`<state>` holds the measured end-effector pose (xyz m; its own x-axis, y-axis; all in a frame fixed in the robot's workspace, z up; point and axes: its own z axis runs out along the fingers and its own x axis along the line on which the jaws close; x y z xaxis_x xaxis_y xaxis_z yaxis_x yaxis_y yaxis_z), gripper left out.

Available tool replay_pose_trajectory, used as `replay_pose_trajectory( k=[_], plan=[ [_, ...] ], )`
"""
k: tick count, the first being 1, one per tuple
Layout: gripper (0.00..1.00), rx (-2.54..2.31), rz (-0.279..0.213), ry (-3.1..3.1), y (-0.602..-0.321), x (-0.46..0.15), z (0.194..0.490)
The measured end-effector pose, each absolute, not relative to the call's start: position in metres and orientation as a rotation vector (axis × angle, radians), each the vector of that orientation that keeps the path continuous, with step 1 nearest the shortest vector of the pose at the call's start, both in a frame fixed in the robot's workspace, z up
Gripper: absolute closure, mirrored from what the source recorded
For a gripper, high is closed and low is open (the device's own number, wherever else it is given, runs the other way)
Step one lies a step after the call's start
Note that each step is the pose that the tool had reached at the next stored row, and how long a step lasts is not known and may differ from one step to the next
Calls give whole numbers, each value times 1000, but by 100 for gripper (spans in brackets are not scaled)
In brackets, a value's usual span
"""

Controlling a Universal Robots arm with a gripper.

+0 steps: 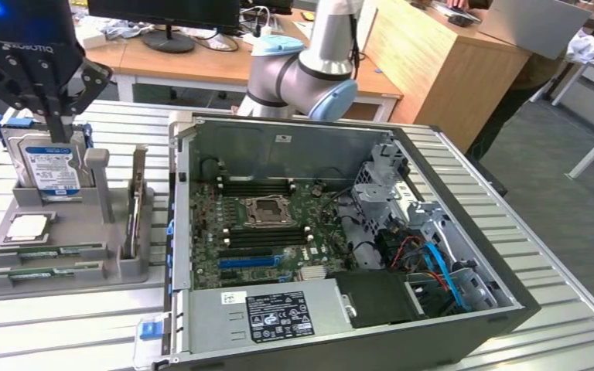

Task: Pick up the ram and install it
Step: 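Reach for the ram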

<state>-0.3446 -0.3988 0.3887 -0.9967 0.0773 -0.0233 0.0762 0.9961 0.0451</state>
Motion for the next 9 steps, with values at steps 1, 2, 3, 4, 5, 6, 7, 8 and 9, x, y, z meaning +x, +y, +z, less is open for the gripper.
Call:
replay_pose_trajectory(
  k=[1,2,3,4,5,6,7,8,9],
  plan=[
    [90,120,69,3113,-399,-346,389],
    [90,120,69,3114,-399,-348,389],
    [90,120,69,3113,-399,-350,388],
    [90,120,69,3114,-399,-351,388],
    [90,120,69,3114,-399,-353,388],
    [90,120,69,3114,-399,-354,388],
    [90,120,69,3113,-399,-356,388],
    [90,120,69,3113,-399,-358,388],
    [90,120,69,3114,-399,-359,388]
  ],
)
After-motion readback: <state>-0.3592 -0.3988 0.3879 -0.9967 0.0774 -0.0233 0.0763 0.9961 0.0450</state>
